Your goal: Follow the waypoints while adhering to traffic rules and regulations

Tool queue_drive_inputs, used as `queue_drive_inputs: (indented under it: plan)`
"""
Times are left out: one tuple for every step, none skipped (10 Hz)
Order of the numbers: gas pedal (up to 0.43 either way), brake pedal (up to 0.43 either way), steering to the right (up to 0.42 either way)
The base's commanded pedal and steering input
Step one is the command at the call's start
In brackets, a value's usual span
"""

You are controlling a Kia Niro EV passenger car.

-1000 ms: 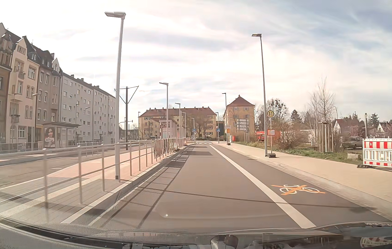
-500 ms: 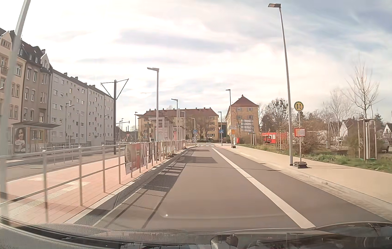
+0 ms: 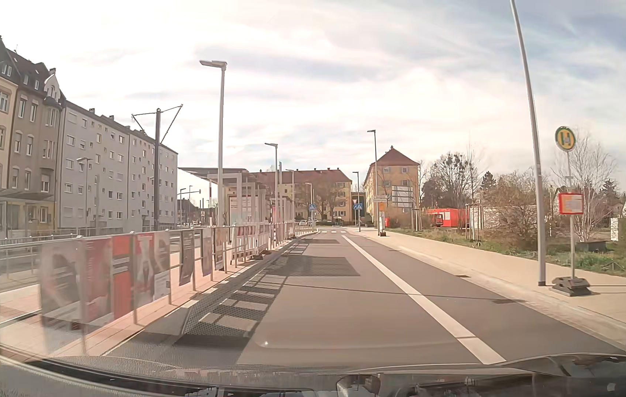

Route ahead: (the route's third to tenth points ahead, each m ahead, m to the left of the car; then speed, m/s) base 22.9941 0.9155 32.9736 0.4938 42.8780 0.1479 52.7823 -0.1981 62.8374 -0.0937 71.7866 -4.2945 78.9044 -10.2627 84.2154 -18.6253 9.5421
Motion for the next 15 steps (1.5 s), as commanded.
queue_drive_inputs:
  plan:
    - [0.000, 0.000, -0.005]
    - [0.000, 0.000, -0.004]
    - [0.000, 0.000, -0.004]
    - [0.000, 0.000, -0.003]
    - [0.000, 0.000, -0.003]
    - [0.000, 0.000, -0.003]
    - [0.000, 0.000, -0.003]
    - [0.000, 0.000, -0.002]
    - [0.000, 0.000, 0.000]
    - [0.000, 0.000, 0.000]
    - [0.000, 0.000, 0.000]
    - [0.000, 0.000, 0.000]
    - [0.000, 0.000, 0.000]
    - [0.008, 0.000, -0.001]
    - [0.008, 0.000, -0.001]
